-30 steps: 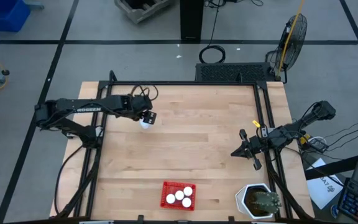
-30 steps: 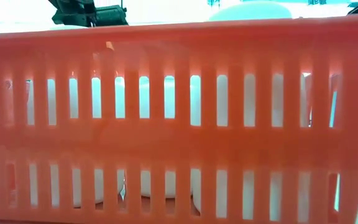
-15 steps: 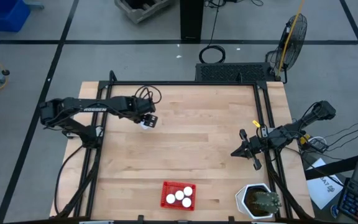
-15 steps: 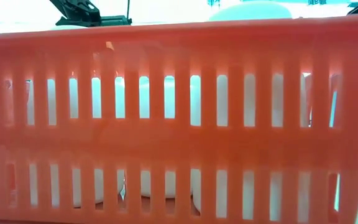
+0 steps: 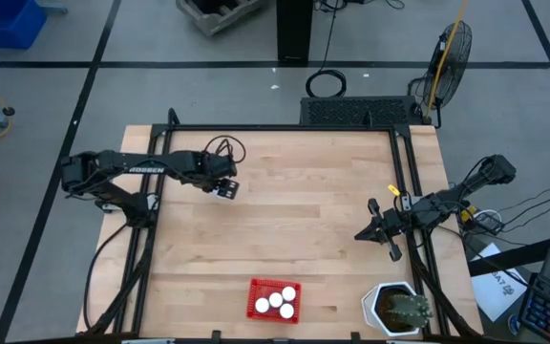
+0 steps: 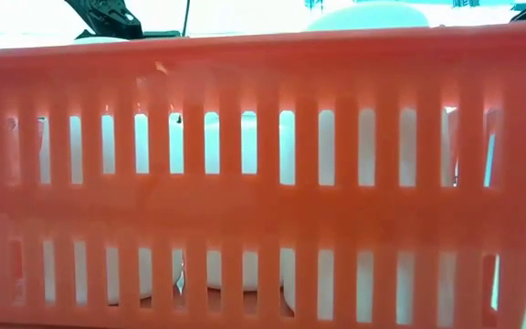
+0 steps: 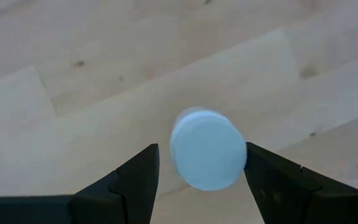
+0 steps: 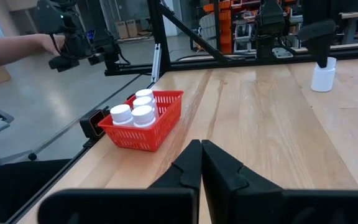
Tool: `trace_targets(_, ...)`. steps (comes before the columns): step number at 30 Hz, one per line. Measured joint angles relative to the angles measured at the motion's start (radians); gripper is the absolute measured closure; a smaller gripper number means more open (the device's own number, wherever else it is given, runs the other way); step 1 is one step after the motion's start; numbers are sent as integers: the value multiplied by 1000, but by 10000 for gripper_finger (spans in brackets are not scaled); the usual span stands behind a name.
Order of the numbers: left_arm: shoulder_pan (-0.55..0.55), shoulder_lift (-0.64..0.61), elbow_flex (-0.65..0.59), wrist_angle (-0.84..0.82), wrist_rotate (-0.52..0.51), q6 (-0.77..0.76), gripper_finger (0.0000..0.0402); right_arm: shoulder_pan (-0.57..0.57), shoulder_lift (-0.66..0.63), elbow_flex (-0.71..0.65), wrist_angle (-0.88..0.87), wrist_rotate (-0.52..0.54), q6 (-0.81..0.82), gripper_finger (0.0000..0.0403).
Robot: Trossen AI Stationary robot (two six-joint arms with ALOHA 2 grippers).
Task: Pick and place pill bottles into a basket
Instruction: Put the white pill bottle into the red basket
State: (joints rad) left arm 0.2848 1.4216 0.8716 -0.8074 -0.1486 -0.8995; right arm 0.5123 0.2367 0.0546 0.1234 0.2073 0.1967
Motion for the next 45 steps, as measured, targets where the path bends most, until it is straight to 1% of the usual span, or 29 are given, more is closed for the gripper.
trace_targets(3,-13,0,-14,9,-14,7,167,0,0,0,0,0,0,398)
trace_targets(8,-26,0,-15,83,-8,23,167,0,0,0,0,0,0,398)
trace_targets(17,-35,0,-15,72,-4,26,169,0,0,0,0,0,0,399)
trace_targets(19,-42,0,-15,72,-1,25,179,0,0,0,0,0,0,399)
trace_targets(24,-50,0,-15,73,-4,15,225,0,0,0,0,0,0,398)
trace_targets(27,-50,0,-15,78,-10,19,245,0,0,0,0,0,0,399)
trace_targets(32,-52,0,-15,80,-16,24,242,0,0,0,0,0,0,399)
trace_targets(35,-58,0,-15,88,2,28,235,0,0,0,0,0,0,399)
trace_targets(37,-68,-1,-15,88,10,33,240,0,0,0,0,0,0,399)
trace_targets(41,-107,-3,-15,109,49,41,246,0,0,0,0,0,0,399)
trace_targets(45,-168,-3,-14,130,47,21,246,0,0,0,0,0,0,398)
